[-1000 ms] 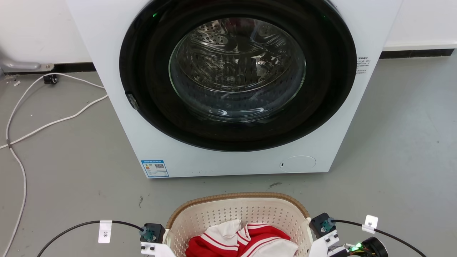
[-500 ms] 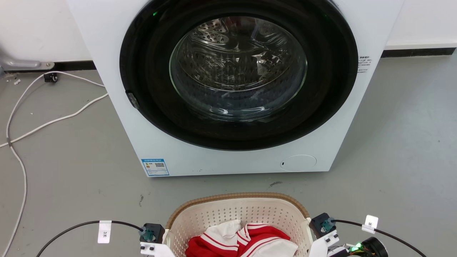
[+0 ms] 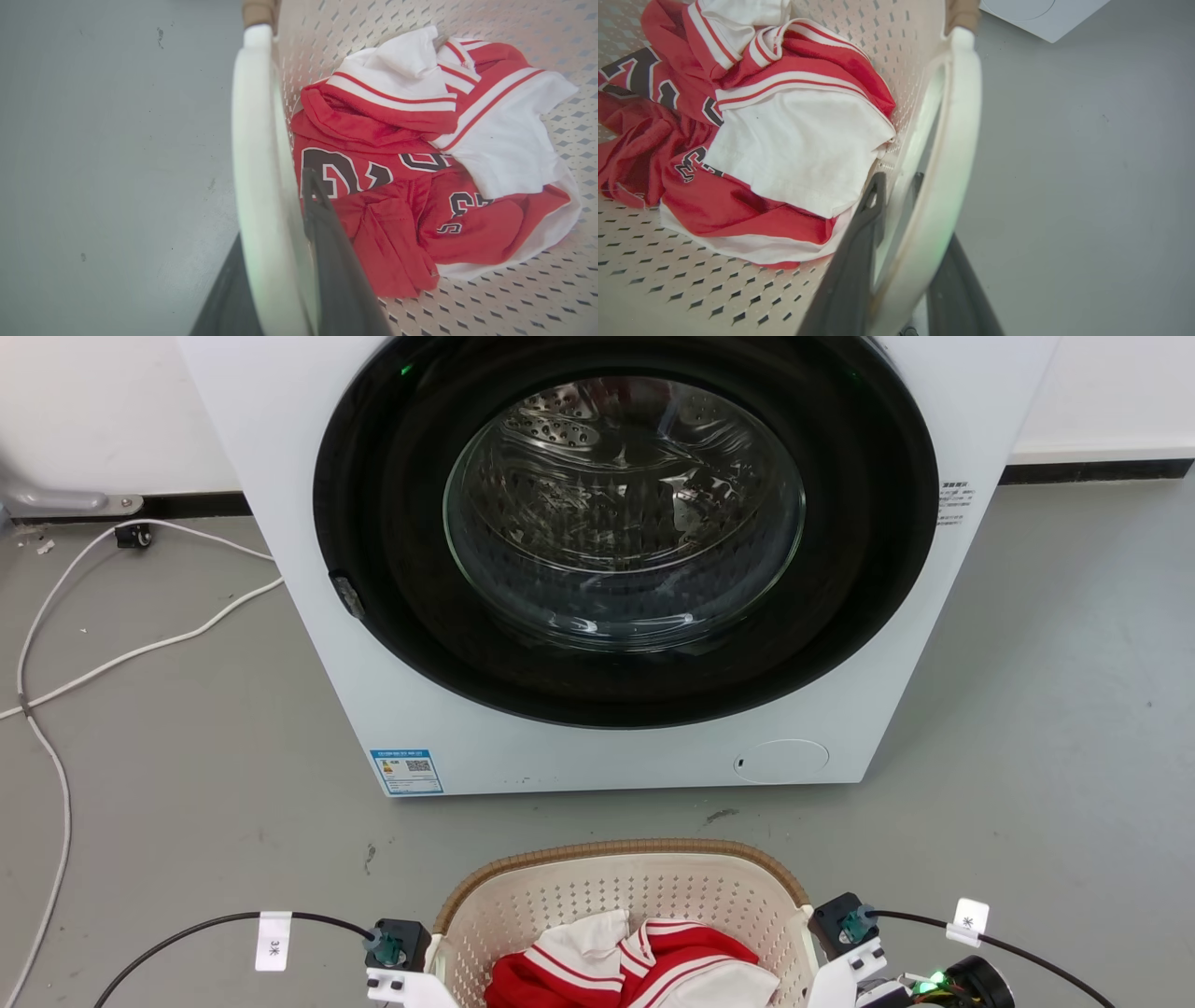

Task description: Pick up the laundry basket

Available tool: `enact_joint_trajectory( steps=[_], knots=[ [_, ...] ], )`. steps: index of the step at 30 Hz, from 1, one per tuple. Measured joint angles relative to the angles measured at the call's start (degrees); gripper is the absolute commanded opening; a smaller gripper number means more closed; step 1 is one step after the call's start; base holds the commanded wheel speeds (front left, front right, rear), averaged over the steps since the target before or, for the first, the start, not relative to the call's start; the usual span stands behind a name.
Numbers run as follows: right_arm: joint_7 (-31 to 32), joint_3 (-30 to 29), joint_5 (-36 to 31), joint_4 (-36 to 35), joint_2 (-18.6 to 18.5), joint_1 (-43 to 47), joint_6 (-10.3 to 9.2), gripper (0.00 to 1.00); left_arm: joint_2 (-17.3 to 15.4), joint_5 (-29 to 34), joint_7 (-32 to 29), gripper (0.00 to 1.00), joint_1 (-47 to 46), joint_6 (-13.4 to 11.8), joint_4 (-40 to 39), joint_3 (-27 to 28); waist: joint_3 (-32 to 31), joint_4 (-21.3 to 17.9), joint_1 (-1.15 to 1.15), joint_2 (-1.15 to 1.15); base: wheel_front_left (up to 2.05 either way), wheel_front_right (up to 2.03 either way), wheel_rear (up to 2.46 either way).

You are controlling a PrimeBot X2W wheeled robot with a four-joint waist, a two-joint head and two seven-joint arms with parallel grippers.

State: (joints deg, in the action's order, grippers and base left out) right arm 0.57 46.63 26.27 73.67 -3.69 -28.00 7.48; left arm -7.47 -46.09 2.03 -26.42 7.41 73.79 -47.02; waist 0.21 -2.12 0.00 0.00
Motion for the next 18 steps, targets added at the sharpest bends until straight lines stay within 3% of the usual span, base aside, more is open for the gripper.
enact_joint_trajectory(
  steps=[18],
  knots=[
    [0.0, 0.1, 0.1, 0.0, 0.0, 0.0, 0.00, 0.00, 0.0, -0.6, 0.0, 0.00, 0.0, 0.0, 0.0, -0.5, 0.0, 0.0, 0.00, 0.00, 0.00, 0.00, 0.00]
  ],
)
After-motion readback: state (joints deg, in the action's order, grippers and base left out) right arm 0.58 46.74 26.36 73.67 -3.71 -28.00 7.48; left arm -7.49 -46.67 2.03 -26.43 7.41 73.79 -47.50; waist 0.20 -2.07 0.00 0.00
